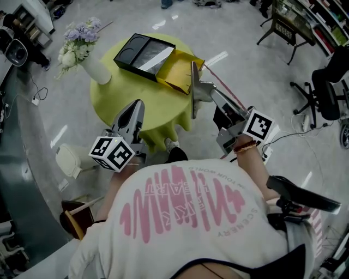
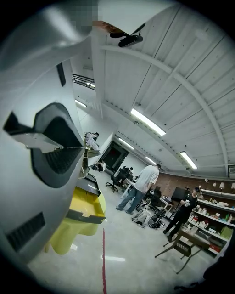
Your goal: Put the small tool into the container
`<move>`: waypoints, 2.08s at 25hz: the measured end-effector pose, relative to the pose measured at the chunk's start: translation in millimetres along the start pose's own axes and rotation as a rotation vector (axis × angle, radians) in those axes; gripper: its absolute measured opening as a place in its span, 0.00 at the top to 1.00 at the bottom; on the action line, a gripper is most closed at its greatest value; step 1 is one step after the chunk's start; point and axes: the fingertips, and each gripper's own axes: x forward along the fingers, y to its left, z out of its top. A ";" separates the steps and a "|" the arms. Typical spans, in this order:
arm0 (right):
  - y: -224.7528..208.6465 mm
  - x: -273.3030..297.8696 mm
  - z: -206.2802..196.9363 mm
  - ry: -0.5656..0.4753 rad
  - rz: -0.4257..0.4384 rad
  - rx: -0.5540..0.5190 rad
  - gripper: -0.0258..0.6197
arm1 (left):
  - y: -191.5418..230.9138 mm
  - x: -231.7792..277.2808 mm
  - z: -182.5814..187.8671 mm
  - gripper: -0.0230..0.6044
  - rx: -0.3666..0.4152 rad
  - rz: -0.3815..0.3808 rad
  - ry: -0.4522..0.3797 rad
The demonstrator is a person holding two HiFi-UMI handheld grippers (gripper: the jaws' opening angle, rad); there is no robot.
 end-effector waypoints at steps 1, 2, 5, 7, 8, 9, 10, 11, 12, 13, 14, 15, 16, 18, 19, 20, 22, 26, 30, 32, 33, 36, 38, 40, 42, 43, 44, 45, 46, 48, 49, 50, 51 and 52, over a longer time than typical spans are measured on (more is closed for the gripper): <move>-3.8 8.1 5.9 -0.002 -0.002 0.001 0.94 | 5.6 8.1 4.6 0.95 -0.001 -0.001 0.000; -7.8 16.1 11.8 -0.003 -0.006 0.002 0.94 | 11.4 16.3 8.8 0.95 -0.002 -0.003 0.002; -22.1 40.5 27.8 -0.003 -0.021 0.013 0.94 | 30.3 41.8 16.6 0.95 -0.008 -0.008 0.018; -33.1 55.2 34.8 0.003 -0.030 0.029 0.94 | 43.5 57.4 17.9 0.95 -0.013 -0.009 0.034; -38.4 61.9 37.8 0.005 -0.034 0.036 0.94 | 50.3 64.9 18.1 0.95 -0.016 -0.009 0.043; -43.6 68.2 40.5 0.007 -0.038 0.043 0.94 | 57.0 72.0 18.2 0.95 -0.020 -0.008 0.052; -48.5 74.5 43.2 0.008 -0.041 0.048 0.94 | 63.2 78.9 18.6 0.95 -0.026 -0.008 0.058; -53.6 80.9 45.8 0.009 -0.044 0.053 0.94 | 68.8 85.6 19.6 0.95 -0.031 -0.010 0.062; -58.9 87.6 48.2 0.012 -0.047 0.056 0.94 | 74.1 92.0 21.0 0.95 -0.034 -0.013 0.065; -64.9 94.4 49.9 0.015 -0.052 0.060 0.94 | 79.6 97.9 22.7 0.95 -0.033 -0.016 0.067; -71.8 101.2 50.7 0.018 -0.060 0.064 0.94 | 85.5 102.9 24.3 0.95 -0.032 -0.018 0.069; -79.1 107.8 50.8 0.022 -0.070 0.065 0.94 | 91.9 107.2 25.7 0.95 -0.030 -0.017 0.072; -86.5 114.3 50.8 0.026 -0.082 0.062 0.94 | 98.5 111.2 26.8 0.95 -0.029 -0.016 0.076; -100.4 127.4 50.7 0.036 -0.106 0.043 0.94 | 112.0 119.3 28.3 0.95 -0.030 -0.010 0.084; -107.0 133.7 49.7 0.045 -0.118 0.035 0.94 | 119.0 123.2 28.6 0.95 -0.029 -0.006 0.088; -113.3 139.4 47.7 0.055 -0.128 0.033 0.94 | 126.0 126.5 28.5 0.95 -0.029 0.000 0.093; -126.2 148.2 41.4 0.081 -0.150 0.037 0.94 | 139.1 131.6 28.4 0.95 -0.028 0.016 0.099; -156.2 157.0 27.1 0.151 -0.243 0.020 0.94 | 161.8 138.4 24.8 0.95 -0.027 0.051 0.119; -173.7 167.2 11.9 0.234 -0.297 -0.034 0.94 | 176.3 136.3 18.8 0.95 -0.040 0.066 0.124; -179.5 171.0 5.3 0.272 -0.311 -0.063 0.94 | 182.0 131.8 14.8 0.95 -0.055 0.079 0.121; -182.5 172.5 2.8 0.284 -0.318 -0.073 0.94 | 184.7 129.5 12.7 0.95 -0.062 0.085 0.121; -191.4 179.8 -3.4 0.313 -0.335 -0.110 0.94 | 194.3 124.7 10.4 0.95 -0.068 0.100 0.120; -197.0 184.2 -9.8 0.334 -0.339 -0.121 0.94 | 200.4 122.8 11.3 0.95 -0.066 0.108 0.118; -201.1 187.2 -15.0 0.350 -0.348 -0.123 0.94 | 205.3 122.1 12.3 0.95 -0.068 0.113 0.116; -206.4 188.1 -19.6 0.365 -0.367 -0.126 0.94 | 208.8 121.8 12.4 0.95 -0.072 0.115 0.117; -209.9 188.1 -22.1 0.374 -0.378 -0.129 0.94 | 210.1 121.9 12.3 0.95 -0.074 0.114 0.118; -213.4 188.4 -24.2 0.382 -0.389 -0.133 0.94 | 211.6 122.2 12.4 0.95 -0.075 0.113 0.119; -216.6 189.1 -26.0 0.388 -0.399 -0.135 0.94 | 213.3 122.3 12.5 0.95 -0.074 0.112 0.121; -219.6 189.9 -27.6 0.394 -0.407 -0.137 0.94 | 215.3 122.2 12.7 0.95 -0.074 0.113 0.123; -224.9 191.1 -30.7 0.408 -0.422 -0.136 0.94 | 219.6 121.1 12.8 0.95 -0.078 0.119 0.124; -226.8 191.4 -32.0 0.416 -0.429 -0.135 0.94 | 221.7 120.6 12.9 0.95 -0.081 0.122 0.125; -227.9 191.5 -32.7 0.424 -0.437 -0.137 0.94 | 223.3 120.3 12.9 0.95 -0.083 0.124 0.126; -228.3 191.7 -33.0 0.432 -0.443 -0.142 0.94 | 224.3 120.4 12.7 0.95 -0.085 0.125 0.128; -228.1 192.2 -33.3 0.440 -0.447 -0.149 0.94 | 225.0 120.7 12.5 0.95 -0.086 0.125 0.129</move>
